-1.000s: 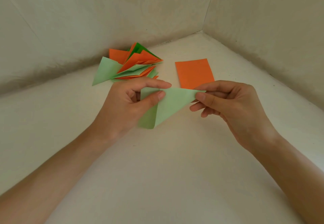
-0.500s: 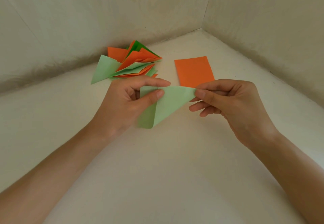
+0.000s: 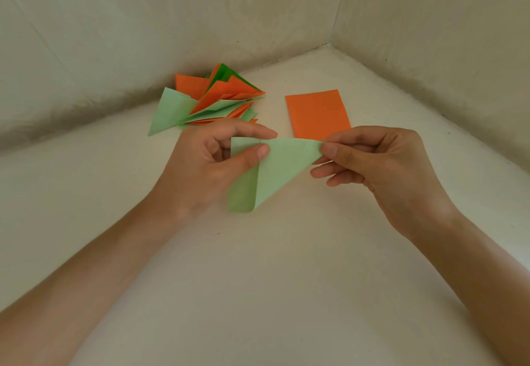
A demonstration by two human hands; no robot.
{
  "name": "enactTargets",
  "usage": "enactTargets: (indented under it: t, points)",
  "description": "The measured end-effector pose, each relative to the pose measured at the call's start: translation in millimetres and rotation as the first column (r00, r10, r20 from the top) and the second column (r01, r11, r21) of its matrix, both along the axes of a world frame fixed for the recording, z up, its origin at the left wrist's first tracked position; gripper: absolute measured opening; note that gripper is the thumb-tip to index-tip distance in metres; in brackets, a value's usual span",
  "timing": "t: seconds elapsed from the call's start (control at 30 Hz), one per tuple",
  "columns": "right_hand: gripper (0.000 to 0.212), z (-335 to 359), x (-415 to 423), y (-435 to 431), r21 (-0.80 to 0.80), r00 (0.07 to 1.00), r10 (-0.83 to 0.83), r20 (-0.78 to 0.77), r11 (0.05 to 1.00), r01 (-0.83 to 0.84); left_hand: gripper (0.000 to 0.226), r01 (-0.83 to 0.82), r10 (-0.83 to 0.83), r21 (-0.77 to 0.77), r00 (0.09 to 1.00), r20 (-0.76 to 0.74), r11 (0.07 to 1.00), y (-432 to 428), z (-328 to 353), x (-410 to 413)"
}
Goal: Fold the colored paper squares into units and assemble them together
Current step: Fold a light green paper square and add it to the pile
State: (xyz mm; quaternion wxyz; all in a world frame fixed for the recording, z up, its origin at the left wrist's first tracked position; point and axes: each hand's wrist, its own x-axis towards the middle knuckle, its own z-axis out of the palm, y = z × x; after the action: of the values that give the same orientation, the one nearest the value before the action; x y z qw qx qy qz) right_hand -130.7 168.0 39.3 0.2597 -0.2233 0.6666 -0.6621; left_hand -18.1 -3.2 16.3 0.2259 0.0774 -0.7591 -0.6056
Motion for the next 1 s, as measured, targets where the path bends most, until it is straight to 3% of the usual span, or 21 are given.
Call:
enactTargets:
  t: [0.37, 0.47, 0.57, 0.63, 0.77, 1.0]
  points:
    - [0.006, -5, -2, 0, 0.051, 0.998, 0.011, -0.066, 0.999, -0.008, 0.021, -0.012, 0.013, -0.055, 1.0, 0.027, 0.998, 0, 0, -1]
    - [0.011, -13, -2, -1, 0.191, 0.973, 0.021, -0.232, 0.981, 0.024, 0.023, -0.012, 0.028, -0.148, 0.994, 0.108, 0.989, 1, -3, -2]
    - [0.017, -22, -7, -1, 0.427, 0.903, 0.1, -0.418, 0.899, 0.098, 0.018, 0.012, 0.042, -0.233, 0.973, 0.226, 0.973, -6, -11, -4]
    - [0.022, -28, -10, -2, 0.516, 0.882, 0.16, -0.444, 0.85, 0.106, 0.018, 0.022, 0.049, -0.25, 0.961, 0.273, 0.968, -8, -14, -4]
    - [0.026, -34, -15, -3, 0.533, 0.881, 0.171, -0.44, 0.84, 0.104, 0.013, 0.01, 0.111, -0.435, 0.961, 0.252, 0.901, 2, -9, -2]
    - [0.016, -30, -9, -6, 0.601, 0.84, 0.23, -0.491, 0.788, 0.136, 0.011, -0.018, 0.125, -0.558, 0.98, 0.153, 0.83, 6, -8, -1]
